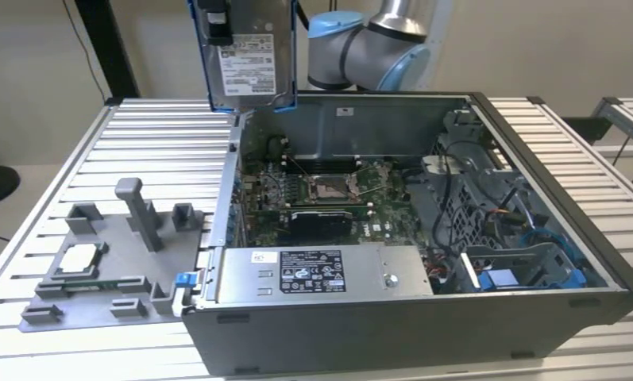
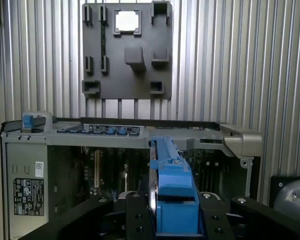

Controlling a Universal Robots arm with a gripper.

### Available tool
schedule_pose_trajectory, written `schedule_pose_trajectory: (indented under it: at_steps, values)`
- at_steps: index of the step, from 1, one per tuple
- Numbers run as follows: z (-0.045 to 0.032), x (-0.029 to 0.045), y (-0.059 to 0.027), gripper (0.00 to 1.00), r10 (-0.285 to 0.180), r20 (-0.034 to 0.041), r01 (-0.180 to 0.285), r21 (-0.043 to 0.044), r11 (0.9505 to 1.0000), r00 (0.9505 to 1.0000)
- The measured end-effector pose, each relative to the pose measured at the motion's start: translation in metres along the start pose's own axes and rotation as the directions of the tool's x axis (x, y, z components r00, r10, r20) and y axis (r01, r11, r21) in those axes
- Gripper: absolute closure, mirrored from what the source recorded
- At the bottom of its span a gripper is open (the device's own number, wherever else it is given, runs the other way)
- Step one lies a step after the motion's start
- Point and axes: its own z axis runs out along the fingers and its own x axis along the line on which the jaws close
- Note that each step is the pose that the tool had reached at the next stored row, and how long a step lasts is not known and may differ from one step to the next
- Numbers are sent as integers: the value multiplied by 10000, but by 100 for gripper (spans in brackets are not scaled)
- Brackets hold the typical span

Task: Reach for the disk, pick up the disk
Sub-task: 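Pick up the disk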

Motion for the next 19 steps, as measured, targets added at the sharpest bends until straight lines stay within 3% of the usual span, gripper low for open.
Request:
schedule_pose_trajectory:
  at_steps: [19]
  values:
    - [14,5,-864,100,1,0,-1,0,10000,10000]
